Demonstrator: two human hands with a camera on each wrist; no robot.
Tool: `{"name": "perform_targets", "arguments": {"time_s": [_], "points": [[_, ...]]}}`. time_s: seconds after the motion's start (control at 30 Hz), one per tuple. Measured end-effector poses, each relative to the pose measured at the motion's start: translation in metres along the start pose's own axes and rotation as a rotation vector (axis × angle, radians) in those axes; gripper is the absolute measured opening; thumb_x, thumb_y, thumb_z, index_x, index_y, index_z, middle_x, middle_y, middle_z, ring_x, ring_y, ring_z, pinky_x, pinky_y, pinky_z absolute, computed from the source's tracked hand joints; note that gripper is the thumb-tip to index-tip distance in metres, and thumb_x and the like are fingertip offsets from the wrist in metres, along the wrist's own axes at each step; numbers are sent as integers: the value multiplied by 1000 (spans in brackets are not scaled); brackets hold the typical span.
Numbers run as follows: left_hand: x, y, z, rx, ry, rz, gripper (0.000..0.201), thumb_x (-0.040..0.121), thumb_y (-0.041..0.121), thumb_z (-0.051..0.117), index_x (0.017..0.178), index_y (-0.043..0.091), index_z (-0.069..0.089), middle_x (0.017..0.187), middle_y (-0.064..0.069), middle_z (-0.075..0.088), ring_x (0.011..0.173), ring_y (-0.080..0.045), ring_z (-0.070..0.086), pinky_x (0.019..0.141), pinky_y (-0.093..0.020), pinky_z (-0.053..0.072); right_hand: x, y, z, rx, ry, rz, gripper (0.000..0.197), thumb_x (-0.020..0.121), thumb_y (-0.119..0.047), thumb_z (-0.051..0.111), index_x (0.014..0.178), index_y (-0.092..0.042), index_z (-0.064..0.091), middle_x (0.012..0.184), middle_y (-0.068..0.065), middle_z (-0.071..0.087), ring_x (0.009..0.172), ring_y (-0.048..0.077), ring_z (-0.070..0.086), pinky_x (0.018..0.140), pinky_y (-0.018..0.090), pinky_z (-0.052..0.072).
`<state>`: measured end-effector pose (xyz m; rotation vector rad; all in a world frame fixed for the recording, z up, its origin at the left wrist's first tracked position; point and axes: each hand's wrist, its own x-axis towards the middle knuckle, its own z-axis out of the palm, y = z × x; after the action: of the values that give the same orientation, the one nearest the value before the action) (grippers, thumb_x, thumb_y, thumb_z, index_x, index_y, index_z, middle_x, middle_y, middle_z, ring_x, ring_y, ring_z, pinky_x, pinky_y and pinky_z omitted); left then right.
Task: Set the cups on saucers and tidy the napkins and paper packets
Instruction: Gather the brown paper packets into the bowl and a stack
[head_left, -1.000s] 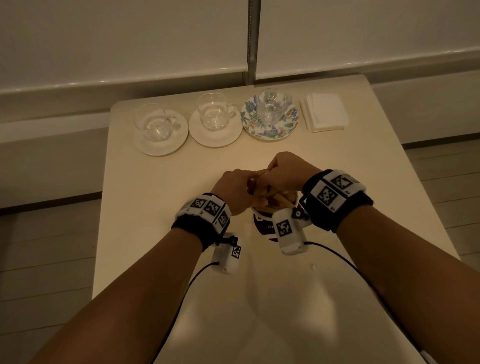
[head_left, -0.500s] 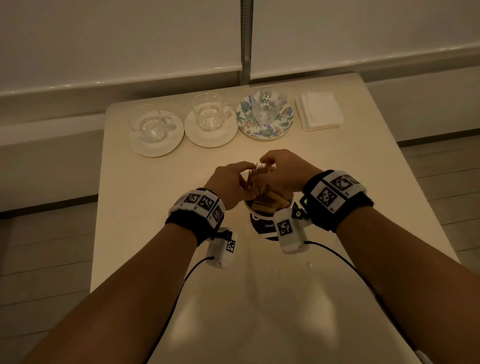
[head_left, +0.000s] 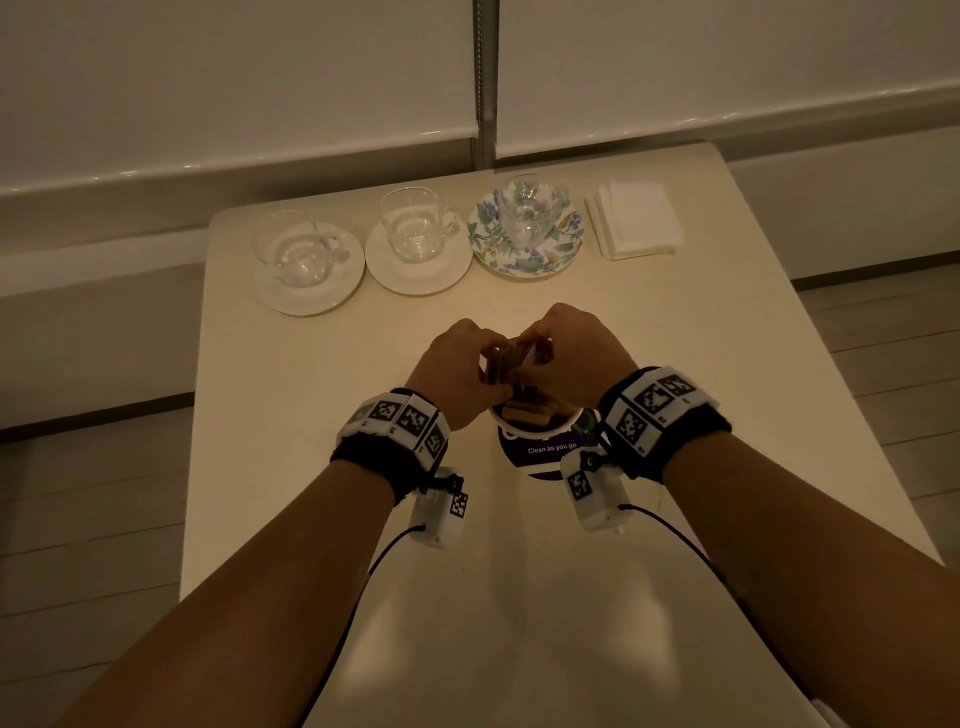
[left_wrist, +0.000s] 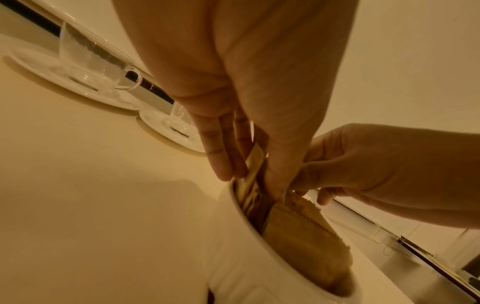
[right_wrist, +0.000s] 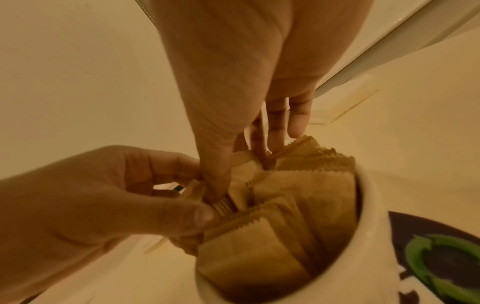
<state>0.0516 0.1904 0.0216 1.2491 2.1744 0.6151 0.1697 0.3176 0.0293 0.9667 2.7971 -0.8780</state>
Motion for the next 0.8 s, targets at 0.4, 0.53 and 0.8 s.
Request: {"name": "perform_targets", "arguments": {"time_s": [0.4,0.53,0.8], "points": [[-5,-5,6,-22,24,-27,41,79,27,78,118,24,65,97,2,55,87,-17,57,89,-38,50,-15,17,4,96,132,-143,34,77,-33,76,109,-43,71,87,-6,50,91,20,48,82,41,43],[-3,-3,7,-90,45,2,53,76,34,81,123,26,61,109,0,49,89,-18,60,84,-33,52,-18,22,6,84,119,-150,38,82,-34,73,119,-39,67,88,-9,50,91,16,45,84,37,39],[1,-3,12,-38,36,-18,46,83,31,74,126,25,61,105,-2,58,95,-22,59,93,-38,48,-16,14,8,9,97,-142,33,89,-38,63,120,-32,68,94,3,66,93,25,54,86,42,44]]}}
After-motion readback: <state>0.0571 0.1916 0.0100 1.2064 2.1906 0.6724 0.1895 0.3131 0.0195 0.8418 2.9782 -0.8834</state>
